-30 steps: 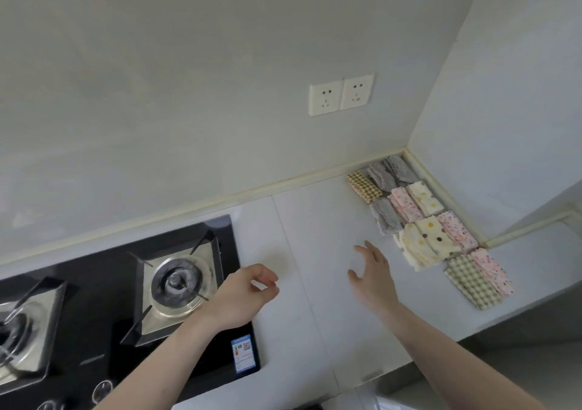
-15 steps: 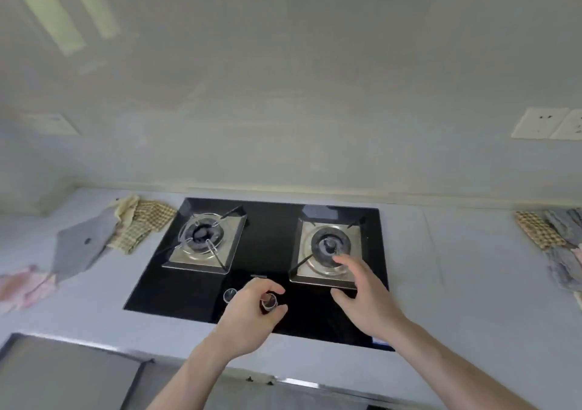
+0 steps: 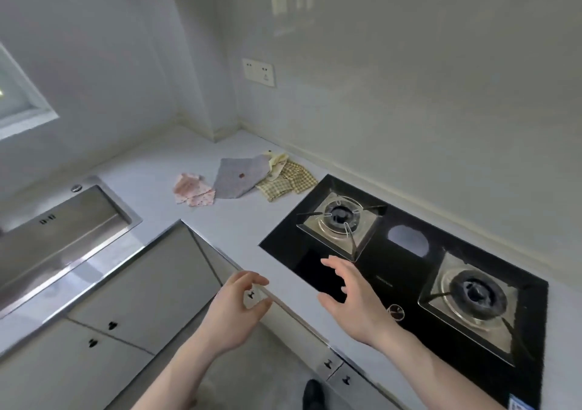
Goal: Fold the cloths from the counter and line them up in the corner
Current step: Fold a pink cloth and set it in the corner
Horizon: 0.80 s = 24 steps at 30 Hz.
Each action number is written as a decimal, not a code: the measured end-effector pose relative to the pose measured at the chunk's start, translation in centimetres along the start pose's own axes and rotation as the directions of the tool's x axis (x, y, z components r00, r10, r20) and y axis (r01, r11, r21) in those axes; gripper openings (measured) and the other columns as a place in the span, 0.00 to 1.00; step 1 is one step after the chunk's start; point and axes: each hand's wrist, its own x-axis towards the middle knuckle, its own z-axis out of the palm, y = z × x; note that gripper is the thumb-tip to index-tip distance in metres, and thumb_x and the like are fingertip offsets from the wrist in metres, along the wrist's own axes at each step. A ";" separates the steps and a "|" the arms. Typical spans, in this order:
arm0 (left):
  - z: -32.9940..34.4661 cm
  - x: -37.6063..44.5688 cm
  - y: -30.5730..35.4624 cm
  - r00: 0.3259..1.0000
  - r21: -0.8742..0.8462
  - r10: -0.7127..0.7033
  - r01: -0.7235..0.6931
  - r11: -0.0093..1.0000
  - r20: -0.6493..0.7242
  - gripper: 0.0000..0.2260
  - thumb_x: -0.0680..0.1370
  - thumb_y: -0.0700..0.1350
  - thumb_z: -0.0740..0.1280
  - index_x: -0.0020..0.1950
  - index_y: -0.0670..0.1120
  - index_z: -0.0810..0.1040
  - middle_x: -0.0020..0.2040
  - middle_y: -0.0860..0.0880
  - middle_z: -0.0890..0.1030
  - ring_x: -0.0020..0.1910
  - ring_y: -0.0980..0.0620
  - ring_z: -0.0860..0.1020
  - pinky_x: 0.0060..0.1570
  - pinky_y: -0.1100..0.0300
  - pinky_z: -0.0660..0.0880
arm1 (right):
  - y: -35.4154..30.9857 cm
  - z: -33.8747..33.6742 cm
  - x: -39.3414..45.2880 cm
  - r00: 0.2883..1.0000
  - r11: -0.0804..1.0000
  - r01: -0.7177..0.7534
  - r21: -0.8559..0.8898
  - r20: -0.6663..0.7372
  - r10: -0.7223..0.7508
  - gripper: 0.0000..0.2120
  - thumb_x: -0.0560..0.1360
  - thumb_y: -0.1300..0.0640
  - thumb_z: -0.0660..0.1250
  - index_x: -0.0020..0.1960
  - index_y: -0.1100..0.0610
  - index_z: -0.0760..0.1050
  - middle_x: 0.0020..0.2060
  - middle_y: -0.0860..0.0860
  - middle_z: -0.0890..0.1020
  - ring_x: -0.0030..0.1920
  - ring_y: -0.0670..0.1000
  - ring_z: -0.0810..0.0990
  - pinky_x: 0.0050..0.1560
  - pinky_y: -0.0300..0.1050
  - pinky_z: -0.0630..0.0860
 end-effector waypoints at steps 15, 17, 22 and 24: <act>-11.1 5.7 -7.6 0.960 0.041 -0.208 0.219 0.975 -0.188 0.11 0.77 0.51 0.73 0.58 0.59 0.79 0.64 0.59 0.74 0.60 0.59 0.76 0.60 0.57 0.75 | -6.4 5.7 16.1 0.972 0.986 0.155 -0.068 0.188 -0.139 0.26 0.78 0.51 0.69 0.75 0.45 0.69 0.75 0.38 0.64 0.75 0.40 0.65 0.76 0.49 0.67; -12.2 7.1 -8.5 0.965 0.054 -0.203 0.215 0.975 -0.168 0.11 0.77 0.52 0.73 0.59 0.59 0.79 0.64 0.60 0.74 0.60 0.59 0.75 0.60 0.59 0.74 | -7.1 6.1 17.7 0.970 0.984 0.167 -0.070 0.191 -0.151 0.25 0.78 0.51 0.70 0.73 0.44 0.70 0.74 0.36 0.64 0.75 0.40 0.65 0.76 0.49 0.67; -16.5 13.2 -12.3 0.978 0.120 -0.179 0.192 0.974 -0.110 0.13 0.77 0.52 0.72 0.61 0.58 0.79 0.66 0.59 0.73 0.64 0.57 0.75 0.62 0.60 0.72 | -9.0 7.8 22.4 0.980 0.984 0.150 -0.099 0.143 -0.136 0.24 0.78 0.52 0.71 0.73 0.45 0.70 0.73 0.37 0.65 0.74 0.41 0.66 0.76 0.49 0.67; -18.0 15.8 -13.6 0.982 0.166 -0.170 0.182 0.969 -0.079 0.16 0.77 0.52 0.72 0.64 0.56 0.79 0.70 0.56 0.72 0.68 0.55 0.74 0.67 0.60 0.70 | -9.6 8.3 23.7 0.984 0.983 0.140 -0.120 0.127 -0.124 0.24 0.79 0.52 0.70 0.73 0.46 0.70 0.73 0.38 0.65 0.74 0.41 0.66 0.76 0.46 0.67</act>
